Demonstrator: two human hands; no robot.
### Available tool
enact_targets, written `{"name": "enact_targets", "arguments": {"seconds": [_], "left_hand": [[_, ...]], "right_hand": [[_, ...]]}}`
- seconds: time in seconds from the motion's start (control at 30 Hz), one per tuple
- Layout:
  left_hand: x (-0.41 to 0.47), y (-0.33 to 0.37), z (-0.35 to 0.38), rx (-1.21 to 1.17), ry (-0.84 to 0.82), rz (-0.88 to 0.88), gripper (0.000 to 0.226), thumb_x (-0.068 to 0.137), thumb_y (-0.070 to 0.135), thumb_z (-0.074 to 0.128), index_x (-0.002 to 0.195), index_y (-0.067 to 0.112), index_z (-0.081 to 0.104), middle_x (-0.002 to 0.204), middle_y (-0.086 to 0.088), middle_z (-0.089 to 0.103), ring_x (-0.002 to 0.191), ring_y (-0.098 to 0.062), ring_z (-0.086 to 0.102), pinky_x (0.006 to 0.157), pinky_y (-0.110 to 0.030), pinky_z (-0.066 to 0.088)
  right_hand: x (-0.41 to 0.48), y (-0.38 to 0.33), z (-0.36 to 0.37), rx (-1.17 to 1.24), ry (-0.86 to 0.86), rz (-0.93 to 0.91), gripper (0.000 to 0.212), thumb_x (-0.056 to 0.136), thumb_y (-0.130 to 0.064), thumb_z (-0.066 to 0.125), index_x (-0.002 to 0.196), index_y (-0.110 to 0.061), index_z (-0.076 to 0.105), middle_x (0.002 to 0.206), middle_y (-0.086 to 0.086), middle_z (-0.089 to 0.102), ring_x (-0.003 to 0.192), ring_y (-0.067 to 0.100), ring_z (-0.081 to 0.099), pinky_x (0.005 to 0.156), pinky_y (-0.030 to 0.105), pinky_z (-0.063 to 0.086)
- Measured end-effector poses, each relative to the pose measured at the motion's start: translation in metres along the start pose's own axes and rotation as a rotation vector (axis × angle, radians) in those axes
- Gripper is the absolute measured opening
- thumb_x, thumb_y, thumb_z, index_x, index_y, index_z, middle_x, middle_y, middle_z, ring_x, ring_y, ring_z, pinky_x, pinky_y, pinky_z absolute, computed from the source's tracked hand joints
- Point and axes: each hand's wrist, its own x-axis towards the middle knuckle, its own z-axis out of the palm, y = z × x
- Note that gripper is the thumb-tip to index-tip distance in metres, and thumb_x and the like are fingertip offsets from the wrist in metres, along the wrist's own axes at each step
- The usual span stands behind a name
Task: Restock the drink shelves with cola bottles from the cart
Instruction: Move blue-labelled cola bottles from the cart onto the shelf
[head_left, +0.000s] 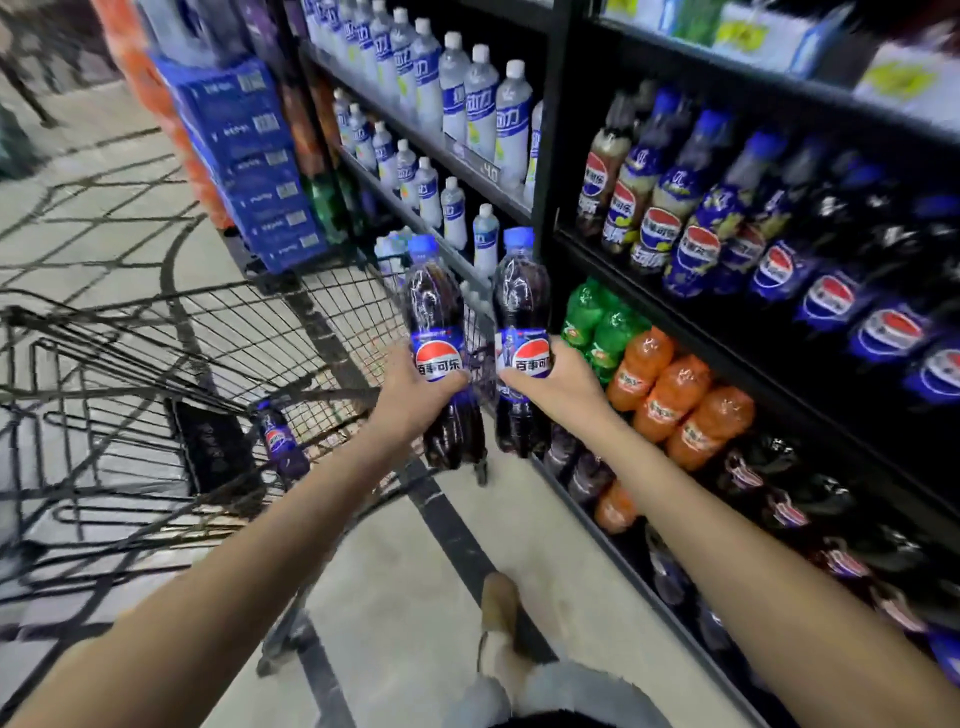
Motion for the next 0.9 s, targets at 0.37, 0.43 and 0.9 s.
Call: {"name": "enact_targets", "arguments": {"seconds": [0.37,0.43,0.9], "left_hand": [[-0.151,-0.008,0.113,0.051,-0.359,0.029,0.054,0.082,0.001,0.072,0.121,0.014,0.038,0.111,-0.012,0.06,0.095,-0.022,0.063,0.088,-0.034,0.053],[-0.168,-0.009,0.143,0.052,-0.427,0.071,0.052,0.081,-0.006,0.07,0.118,0.011,0.039,0.1,-0.009,0.062,0.078,-0.004,0.065,0.074,-0.017,0.053],[-0.281,0.022,0.395,0.275,-0.778,0.275,0.052,0.08,0.009,0.076,0.119,0.018,0.041,0.096,0.008,0.058,0.079,0.0,0.057,0.061,-0.001,0.042]], "right_hand": [[-0.181,0.081,-0.117,-0.037,0.158,0.093,0.046,0.069,-0.043,0.079,0.109,-0.029,0.061,0.101,-0.01,0.07,0.092,0.009,0.066,0.086,0.037,0.054],[-0.204,0.096,-0.141,-0.03,0.206,0.137,0.046,0.069,-0.044,0.079,0.108,-0.03,0.06,0.101,-0.009,0.069,0.092,0.011,0.066,0.086,0.036,0.054],[-0.345,0.234,-0.358,-0.014,0.514,0.346,0.038,0.069,-0.043,0.078,0.099,-0.029,0.06,0.096,-0.012,0.068,0.093,0.013,0.065,0.083,0.032,0.052]]}}
